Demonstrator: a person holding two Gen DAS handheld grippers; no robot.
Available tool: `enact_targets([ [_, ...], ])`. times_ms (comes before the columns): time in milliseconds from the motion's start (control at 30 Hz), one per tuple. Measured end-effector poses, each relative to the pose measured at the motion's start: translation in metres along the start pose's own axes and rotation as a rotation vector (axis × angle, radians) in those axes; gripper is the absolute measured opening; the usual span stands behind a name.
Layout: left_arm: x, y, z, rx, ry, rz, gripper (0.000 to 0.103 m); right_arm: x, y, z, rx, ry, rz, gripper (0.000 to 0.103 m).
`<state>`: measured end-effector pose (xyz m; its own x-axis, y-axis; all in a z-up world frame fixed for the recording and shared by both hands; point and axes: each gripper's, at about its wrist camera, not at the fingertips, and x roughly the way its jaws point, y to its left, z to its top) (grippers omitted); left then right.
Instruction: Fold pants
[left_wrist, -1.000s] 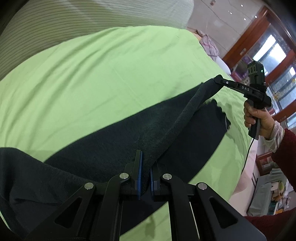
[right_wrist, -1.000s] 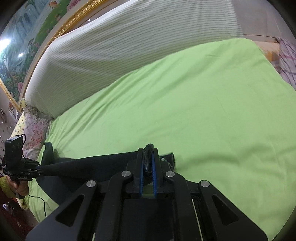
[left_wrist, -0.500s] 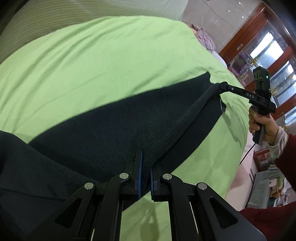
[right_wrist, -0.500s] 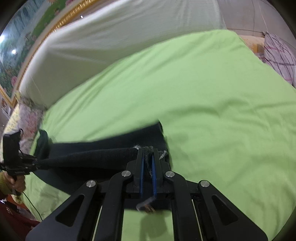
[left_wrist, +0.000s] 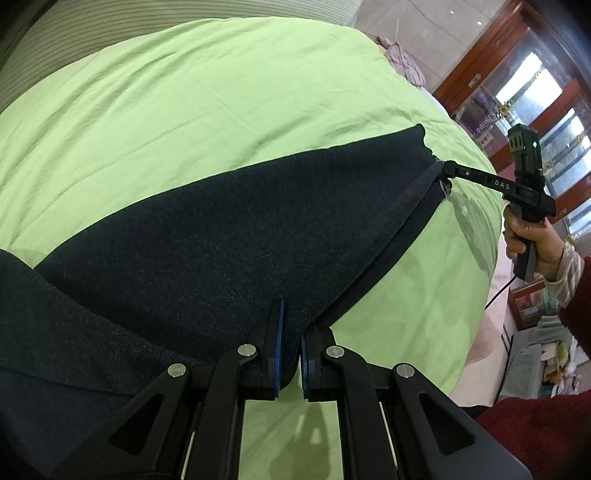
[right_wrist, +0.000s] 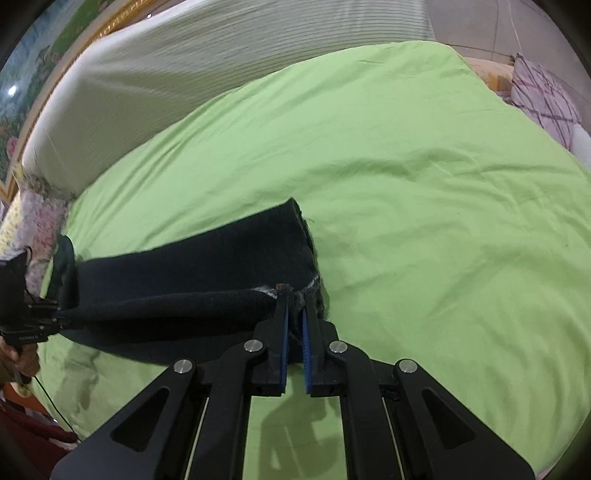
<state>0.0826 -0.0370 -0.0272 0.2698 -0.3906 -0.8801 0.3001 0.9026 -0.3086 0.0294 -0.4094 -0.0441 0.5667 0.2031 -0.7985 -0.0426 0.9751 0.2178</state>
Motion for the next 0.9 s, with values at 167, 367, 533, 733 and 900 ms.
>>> enact_targets([
  [167, 0.012, 0.007, -0.003, -0.047, 0.054, -0.024, 0.015, -0.004, -0.007, -0.006, 0.071, 0.035, -0.051, 0.029],
  [367, 0.006, 0.016, -0.014, -0.141, 0.064, -0.052, 0.026, -0.032, 0.003, -0.003, 0.144, -0.048, -0.031, 0.054],
  [533, -0.012, 0.032, -0.016, -0.275, 0.031, -0.059, 0.038, -0.028, 0.04, 0.01, 0.106, -0.08, 0.043, 0.055],
  [733, -0.046, 0.057, -0.006, -0.432, -0.053, 0.124, 0.058, 0.004, 0.099, 0.019, 0.03, -0.022, 0.177, 0.055],
  [900, -0.067, 0.091, 0.005, -0.59, -0.063, 0.181, 0.063, 0.031, 0.145, 0.014, -0.049, 0.041, 0.261, 0.055],
])
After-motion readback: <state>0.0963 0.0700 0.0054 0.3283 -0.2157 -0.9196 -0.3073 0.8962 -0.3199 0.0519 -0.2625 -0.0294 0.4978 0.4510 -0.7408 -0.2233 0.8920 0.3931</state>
